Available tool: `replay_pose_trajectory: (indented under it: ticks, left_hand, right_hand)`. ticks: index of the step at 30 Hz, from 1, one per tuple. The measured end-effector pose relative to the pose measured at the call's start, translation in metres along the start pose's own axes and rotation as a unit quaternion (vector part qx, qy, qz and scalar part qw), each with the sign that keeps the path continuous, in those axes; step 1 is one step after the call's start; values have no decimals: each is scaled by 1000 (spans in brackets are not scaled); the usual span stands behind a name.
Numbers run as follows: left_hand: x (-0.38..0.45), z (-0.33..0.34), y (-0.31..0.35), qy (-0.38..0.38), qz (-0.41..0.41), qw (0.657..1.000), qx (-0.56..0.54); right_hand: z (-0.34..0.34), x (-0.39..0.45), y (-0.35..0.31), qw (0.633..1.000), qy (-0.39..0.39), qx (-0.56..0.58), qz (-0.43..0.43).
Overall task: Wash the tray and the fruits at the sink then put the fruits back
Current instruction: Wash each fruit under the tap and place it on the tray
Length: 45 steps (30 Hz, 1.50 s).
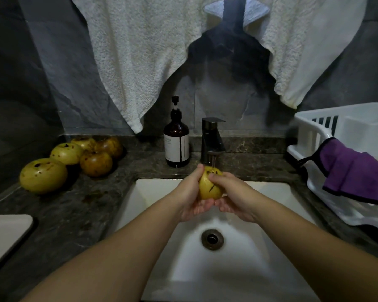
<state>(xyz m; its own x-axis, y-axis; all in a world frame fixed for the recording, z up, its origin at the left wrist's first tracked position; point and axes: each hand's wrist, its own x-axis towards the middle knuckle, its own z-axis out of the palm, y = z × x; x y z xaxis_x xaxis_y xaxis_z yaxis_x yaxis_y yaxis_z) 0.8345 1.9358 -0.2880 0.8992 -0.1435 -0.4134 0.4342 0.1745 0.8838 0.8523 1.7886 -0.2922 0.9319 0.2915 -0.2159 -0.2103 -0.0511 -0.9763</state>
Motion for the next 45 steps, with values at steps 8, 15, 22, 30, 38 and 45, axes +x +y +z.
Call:
replay_pose_trajectory:
  ticks: [8, 15, 22, 30, 38, 45]
  left_hand:
    - [1, -2, 0, -3, 8, 1000, 13]
    - [2, -1, -2, -4, 15, 1000, 18]
    - [4, -6, -1, -1, 13, 1000, -10]
    - [4, 7, -6, 9, 54, 995, 80]
    - [5, -3, -3, 22, 8, 1000, 16]
    - [1, 6, -4, 16, 34, 997, 61]
  right_hand:
    - [-1, 1, 3, 1000, -9, 17, -2]
    - [0, 0, 2, 1000, 11, 2, -4]
    - [-4, -3, -2, 996, -22, 85, 25]
    - [1, 2, -3, 997, 45, 6, 67]
    - [0, 0, 1, 996, -40, 77, 27]
    - [1, 2, 1, 999, 16, 0, 42]
